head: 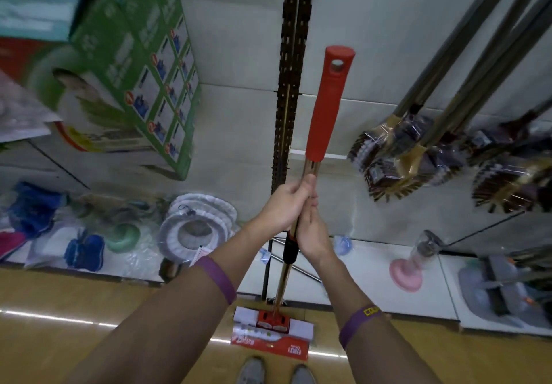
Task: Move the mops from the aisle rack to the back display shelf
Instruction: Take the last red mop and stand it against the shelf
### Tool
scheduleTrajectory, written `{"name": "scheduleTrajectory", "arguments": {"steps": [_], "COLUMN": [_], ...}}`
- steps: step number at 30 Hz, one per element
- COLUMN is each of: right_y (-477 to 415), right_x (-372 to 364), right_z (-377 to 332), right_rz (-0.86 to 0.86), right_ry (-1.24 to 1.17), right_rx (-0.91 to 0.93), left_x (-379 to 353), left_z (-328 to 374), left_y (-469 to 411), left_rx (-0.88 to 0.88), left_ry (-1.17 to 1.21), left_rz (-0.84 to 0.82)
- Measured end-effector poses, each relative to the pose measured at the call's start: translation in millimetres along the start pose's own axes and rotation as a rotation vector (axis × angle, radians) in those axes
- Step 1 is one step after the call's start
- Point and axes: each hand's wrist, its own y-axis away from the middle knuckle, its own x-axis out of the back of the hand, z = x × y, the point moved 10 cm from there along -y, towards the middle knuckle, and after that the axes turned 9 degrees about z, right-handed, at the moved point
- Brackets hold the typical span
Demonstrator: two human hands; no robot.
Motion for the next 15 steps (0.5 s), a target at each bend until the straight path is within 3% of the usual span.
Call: {"name": "scheduleTrajectory", "arguments": {"steps": [8,15], "right_y": [50,105], "right_x": [65,170], "right_z": [-26,-7], "right_rz": [0.172,0.337], "right_ry": [0.005,0.051], "right_rx": [0.067,0.002], "left_x": [-24,-120], "left_z": [58,102], "left_y": [51,105], "left_rx": [-0.160,-0.200], "left_ry": [-0.064,-0.068], "left_rz": [-0.021,-0.240]}}
